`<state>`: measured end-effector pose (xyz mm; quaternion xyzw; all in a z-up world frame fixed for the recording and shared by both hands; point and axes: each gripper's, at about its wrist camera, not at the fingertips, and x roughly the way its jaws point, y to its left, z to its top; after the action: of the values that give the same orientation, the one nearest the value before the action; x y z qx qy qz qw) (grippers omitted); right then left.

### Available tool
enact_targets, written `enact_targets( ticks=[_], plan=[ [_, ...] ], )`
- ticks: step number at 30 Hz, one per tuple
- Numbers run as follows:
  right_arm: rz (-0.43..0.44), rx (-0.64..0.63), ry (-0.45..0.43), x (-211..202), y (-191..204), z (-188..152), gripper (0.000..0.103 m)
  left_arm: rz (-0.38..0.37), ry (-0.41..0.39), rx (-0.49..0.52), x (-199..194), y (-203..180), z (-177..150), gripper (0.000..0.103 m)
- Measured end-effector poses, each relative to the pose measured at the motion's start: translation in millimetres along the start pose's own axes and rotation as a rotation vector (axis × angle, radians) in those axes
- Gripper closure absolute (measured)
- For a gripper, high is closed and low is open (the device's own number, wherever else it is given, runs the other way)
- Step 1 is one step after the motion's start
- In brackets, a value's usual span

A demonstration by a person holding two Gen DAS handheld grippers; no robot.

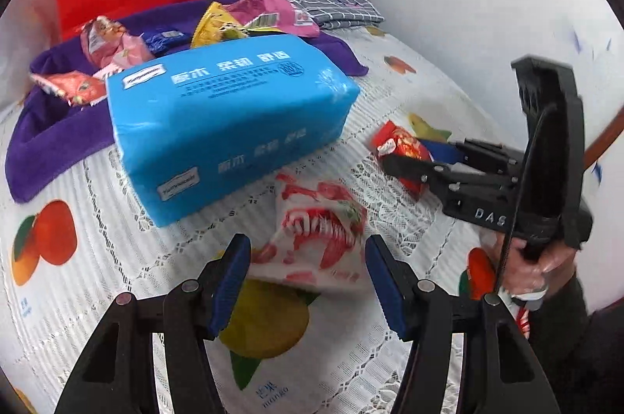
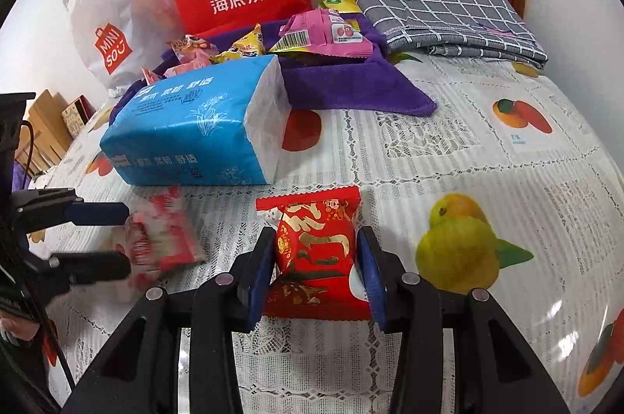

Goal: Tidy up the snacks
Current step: 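Grasp the strawberry candy bag with the left tool while the right tool holds the red snack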

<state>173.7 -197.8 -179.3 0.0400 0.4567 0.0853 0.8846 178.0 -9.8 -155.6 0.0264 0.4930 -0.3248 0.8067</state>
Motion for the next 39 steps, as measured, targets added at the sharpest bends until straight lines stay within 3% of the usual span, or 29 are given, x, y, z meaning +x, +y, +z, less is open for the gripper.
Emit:
enact_targets(
  ticks=[5, 9, 15, 17, 18, 24, 39],
  plan=[
    [0.005, 0.004, -0.001, -0.4, -1.0, -0.2, 0.06, 0.025, -0.07, 0.0, 0.4, -5.1, 2.2, 0.043],
    [0.012, 0.012, -0.003, -0.8, -1.9, -0.8, 0.06, 0.079, -0.028, 0.035, 17.6, -17.5, 3.0, 0.04],
    [0.035, 0.031, -0.007, -1.2, -6.1, -1.0, 0.06, 0.18, -0.038, 0.147, 24.4, -38.9, -2.2, 0.031],
    [0.035, 0.032, -0.007, -1.3, -5.8, -1.1, 0.06, 0.169, -0.042, 0.14, 22.6, -36.4, -1.7, 0.032],
    [0.036, 0.032, -0.007, -1.2, -5.9, -1.0, 0.06, 0.165, -0.048, 0.128, 20.5, -32.7, -1.0, 0.041],
    [0.035, 0.032, -0.007, -1.2, -6.1, -0.8, 0.06, 0.159, -0.068, 0.094, 16.5, -24.5, 1.2, 0.052],
    [0.045, 0.043, -0.01, -1.7, -7.4, -0.6, 0.061, 0.059, -0.164, 0.008, -9.6, -11.4, 6.1, 0.054]
  ],
)
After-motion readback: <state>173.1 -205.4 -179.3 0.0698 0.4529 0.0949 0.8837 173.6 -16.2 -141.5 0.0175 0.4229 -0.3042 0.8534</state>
